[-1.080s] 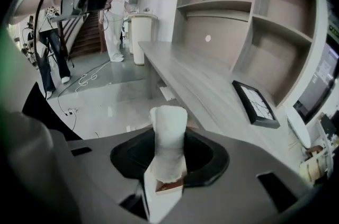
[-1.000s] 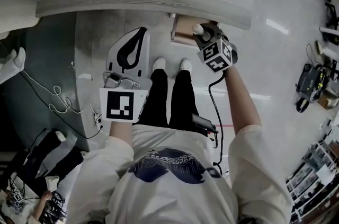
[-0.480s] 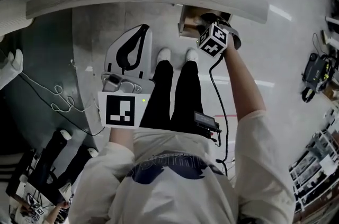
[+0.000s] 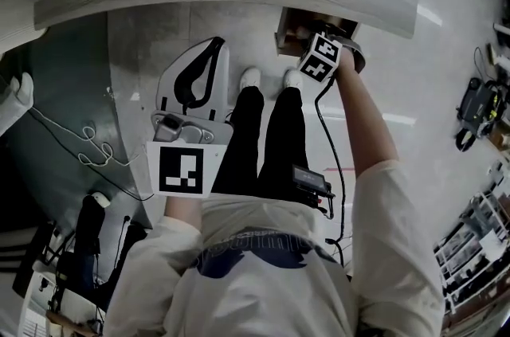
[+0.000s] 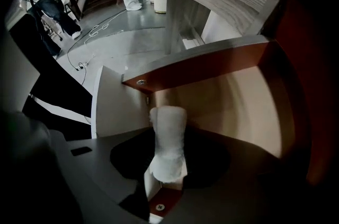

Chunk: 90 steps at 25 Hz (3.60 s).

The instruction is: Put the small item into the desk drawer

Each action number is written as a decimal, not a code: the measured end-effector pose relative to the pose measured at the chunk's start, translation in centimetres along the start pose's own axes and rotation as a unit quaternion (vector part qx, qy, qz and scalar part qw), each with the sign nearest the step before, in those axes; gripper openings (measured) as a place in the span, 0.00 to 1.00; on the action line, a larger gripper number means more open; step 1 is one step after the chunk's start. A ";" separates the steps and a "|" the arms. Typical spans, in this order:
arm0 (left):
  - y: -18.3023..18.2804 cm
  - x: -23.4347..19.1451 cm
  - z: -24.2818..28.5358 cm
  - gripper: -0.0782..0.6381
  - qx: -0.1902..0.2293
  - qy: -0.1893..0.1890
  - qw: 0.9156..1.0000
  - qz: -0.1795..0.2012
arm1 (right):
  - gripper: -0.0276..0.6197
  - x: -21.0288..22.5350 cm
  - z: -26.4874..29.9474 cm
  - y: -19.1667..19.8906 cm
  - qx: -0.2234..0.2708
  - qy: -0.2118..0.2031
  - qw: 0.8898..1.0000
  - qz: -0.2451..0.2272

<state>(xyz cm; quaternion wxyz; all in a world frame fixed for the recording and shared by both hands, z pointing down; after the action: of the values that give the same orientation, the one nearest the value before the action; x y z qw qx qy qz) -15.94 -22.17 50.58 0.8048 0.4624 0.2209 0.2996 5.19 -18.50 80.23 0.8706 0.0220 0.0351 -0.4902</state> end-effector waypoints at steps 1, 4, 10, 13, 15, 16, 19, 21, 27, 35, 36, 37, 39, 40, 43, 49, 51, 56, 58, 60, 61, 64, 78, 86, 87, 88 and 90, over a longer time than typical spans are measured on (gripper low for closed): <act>0.0 -0.1 0.1 0.12 -0.002 0.000 1.000 0.000 | 0.25 0.1 0.0 0.1 -0.002 0.001 1.000 -0.003; 0.1 -0.4 0.3 0.12 -0.004 -0.003 1.000 -0.002 | 0.25 0.1 0.1 0.1 -0.004 0.007 1.000 -0.007; 0.3 -0.5 0.3 0.12 -0.005 -0.005 1.000 -0.001 | 0.26 -0.1 0.3 -0.1 -0.012 0.015 1.000 -0.019; 0.1 -0.4 0.3 0.12 -0.004 -0.008 1.000 -0.002 | 0.26 -0.1 0.1 0.1 -0.008 0.010 1.000 -0.022; 0.2 -0.2 0.2 0.12 -0.006 -0.008 1.000 -0.001 | 0.28 -0.2 0.1 0.1 -0.002 0.002 1.000 -0.022; 0.3 -0.2 0.2 0.12 -0.007 -0.009 1.000 -0.001 | 0.29 -0.2 0.1 0.1 0.000 -0.004 1.000 -0.020; 0.5 -0.1 0.3 0.12 -0.008 -0.010 1.000 -0.003 | 0.32 -0.3 0.1 0.1 0.005 -0.022 1.000 -0.017; 0.6 -0.1 0.3 0.12 -0.010 -0.011 1.000 -0.003 | 0.32 -0.2 0.1 0.1 0.003 -0.028 0.999 -0.022; 0.9 0.2 0.0 0.12 -0.012 -0.013 1.000 0.001 | 0.33 -0.1 -0.3 0.0 0.010 -0.049 0.999 -0.016; 0.7 0.6 -0.2 0.12 -0.014 -0.015 1.000 0.002 | 0.33 0.3 -1.4 0.6 0.024 -0.080 0.996 0.024; 0.7 0.6 -0.2 0.12 -0.015 -0.015 1.000 0.003 | 0.33 0.4 -1.6 0.7 0.030 -0.081 0.996 0.034; 0.7 0.7 -0.2 0.12 -0.017 -0.014 1.000 0.004 | 0.32 0.6 -1.9 0.8 0.037 -0.081 0.995 0.046; 0.6 1.0 -0.3 0.12 -0.018 -0.014 1.000 0.006 | 0.31 1.0 -2.8 1.1 0.054 -0.076 0.993 0.072; 0.6 1.2 -0.4 0.12 -0.018 -0.014 1.000 0.006 | 0.31 1.2 -3.3 1.2 0.065 -0.072 0.992 0.085; 0.4 1.4 -0.7 0.12 -0.015 -0.013 1.000 0.011 | 0.30 2.0 -5.6 1.6 0.106 -0.049 0.985 0.127; -2.2 2.3 -2.0 0.12 0.002 -0.020 1.000 0.017 | 0.22 2.7 -15.6 4.6 0.253 0.000 0.922 0.291; -3.9 3.0 -2.4 0.12 0.018 -0.020 0.999 0.028 | 0.21 2.7 -19.8 6.4 0.307 0.023 0.888 0.340; -9.2 5.3 -3.7 0.12 0.060 -0.017 0.997 0.053 | 0.18 3.0 -32.0 10.1 0.425 0.086 0.807 0.402; -11.3 6.3 -4.4 0.12 0.079 -0.016 0.995 0.059 | 0.17 3.2 -37.1 11.0 0.463 0.121 0.781 0.401; -13.5 7.4 -5.0 0.12 0.098 -0.016 0.993 0.062 | 0.16 3.4 -41.8 11.6 0.492 0.158 0.760 0.394; -14.6 7.9 -5.4 0.12 0.109 -0.016 0.992 0.066 | 0.15 3.5 -43.8 11.8 0.504 0.177 0.750 0.390; -17.8 9.9 -6.9 0.12 0.143 -0.017 0.986 0.081 | 0.13 3.5 -49.2 12.2 0.545 0.218 0.715 0.381; -25.2 13.8 -8.7 0.12 0.233 -0.020 0.966 0.109 | 0.08 3.8 -56.5 10.9 0.619 0.258 0.659 0.339; -27.1 13.7 -9.6 0.12 0.252 -0.029 0.961 0.109 | 0.07 4.0 -57.3 11.6 0.617 0.275 0.657 0.334; -27.3 13.5 -9.7 0.12 0.254 -0.034 0.960 0.112 | 0.07 4.0 -57.3 11.7 0.616 0.277 0.657 0.334; -27.5 13.4 -9.7 0.12 0.256 -0.038 0.959 0.114 | 0.07 4.1 -57.3 11.9 0.615 0.278 0.657 0.334; -27.5 13.1 -9.8 0.12 0.260 -0.042 0.958 0.113 | 0.07 4.1 -57.3 12.0 0.615 0.279 0.657 0.336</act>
<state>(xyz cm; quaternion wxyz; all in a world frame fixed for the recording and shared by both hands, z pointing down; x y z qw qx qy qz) -5.06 -18.01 20.77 0.6263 0.6898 0.2031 0.3010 15.34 -11.57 22.85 0.7131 0.6983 -0.0423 -0.0453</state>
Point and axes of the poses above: the fingertips, and each gripper's own axes: z forward along the fingers, x to its right, y out of its underside, the point moved 6 cm from there along -z, backward along the fingers, and after that the axes turned 8 degrees about -x, right-handed, at the moved point
